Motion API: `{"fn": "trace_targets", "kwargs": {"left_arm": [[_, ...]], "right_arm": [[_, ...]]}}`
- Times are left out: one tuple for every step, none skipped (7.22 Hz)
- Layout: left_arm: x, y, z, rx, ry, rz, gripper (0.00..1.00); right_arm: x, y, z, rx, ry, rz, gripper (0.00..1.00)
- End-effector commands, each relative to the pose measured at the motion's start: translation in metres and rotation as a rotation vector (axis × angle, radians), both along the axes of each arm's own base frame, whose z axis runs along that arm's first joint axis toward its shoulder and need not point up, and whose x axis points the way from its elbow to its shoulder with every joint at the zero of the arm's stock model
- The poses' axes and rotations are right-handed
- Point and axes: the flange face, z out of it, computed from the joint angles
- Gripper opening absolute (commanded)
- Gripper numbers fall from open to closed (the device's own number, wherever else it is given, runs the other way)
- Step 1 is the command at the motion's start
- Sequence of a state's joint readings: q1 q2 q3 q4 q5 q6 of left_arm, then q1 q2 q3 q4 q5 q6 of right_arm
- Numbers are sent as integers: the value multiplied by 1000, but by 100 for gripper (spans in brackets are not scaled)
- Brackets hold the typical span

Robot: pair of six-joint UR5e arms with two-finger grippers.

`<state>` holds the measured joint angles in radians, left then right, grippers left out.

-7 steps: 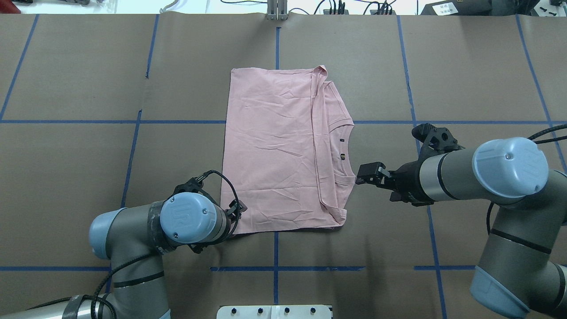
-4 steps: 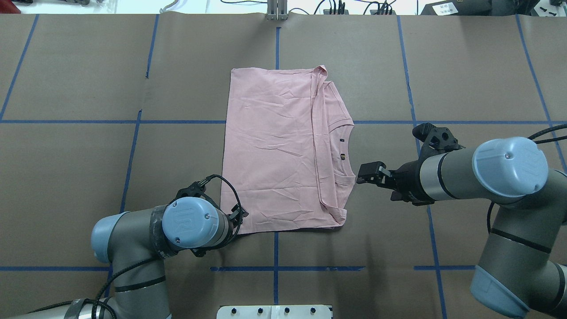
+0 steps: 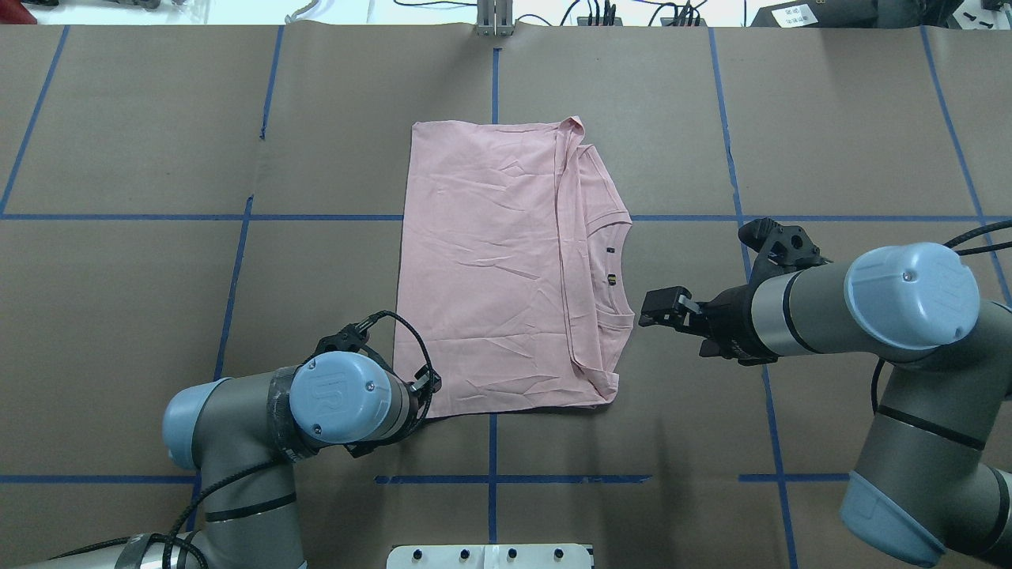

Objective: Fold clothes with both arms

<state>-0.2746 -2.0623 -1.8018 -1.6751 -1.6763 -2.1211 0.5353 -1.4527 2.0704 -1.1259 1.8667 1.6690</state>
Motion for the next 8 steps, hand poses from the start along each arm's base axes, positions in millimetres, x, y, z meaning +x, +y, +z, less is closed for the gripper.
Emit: {"fn": "trace_targets", "kwargs": {"left_arm": [[-7, 2, -9, 5, 20, -2, 16], [-16, 4, -15, 10, 37, -2, 0], [-19, 6, -21, 13, 43, 3, 0], [-23, 7, -29, 21, 59, 8, 0], [-24, 7, -31, 24, 63, 16, 0], [-23, 8, -34, 26, 68, 18, 0], [-22, 10, -33, 27, 68, 23, 0], [-22, 10, -33, 25, 67, 25, 0]], "right_arm": [[0, 0, -1, 2, -3, 0, 100], [0, 0, -1, 2, -3, 0, 100], [-1, 0, -2, 2, -3, -2, 100], [-2, 1, -3, 2, -6, -4, 100], [-8, 6, -1, -12, -4, -11, 100], [-21, 16, 4, -19, 11, -25, 100], [-44, 32, 14, -48, 40, 1, 100], [-66, 49, 27, -85, 67, 13, 100]]}}
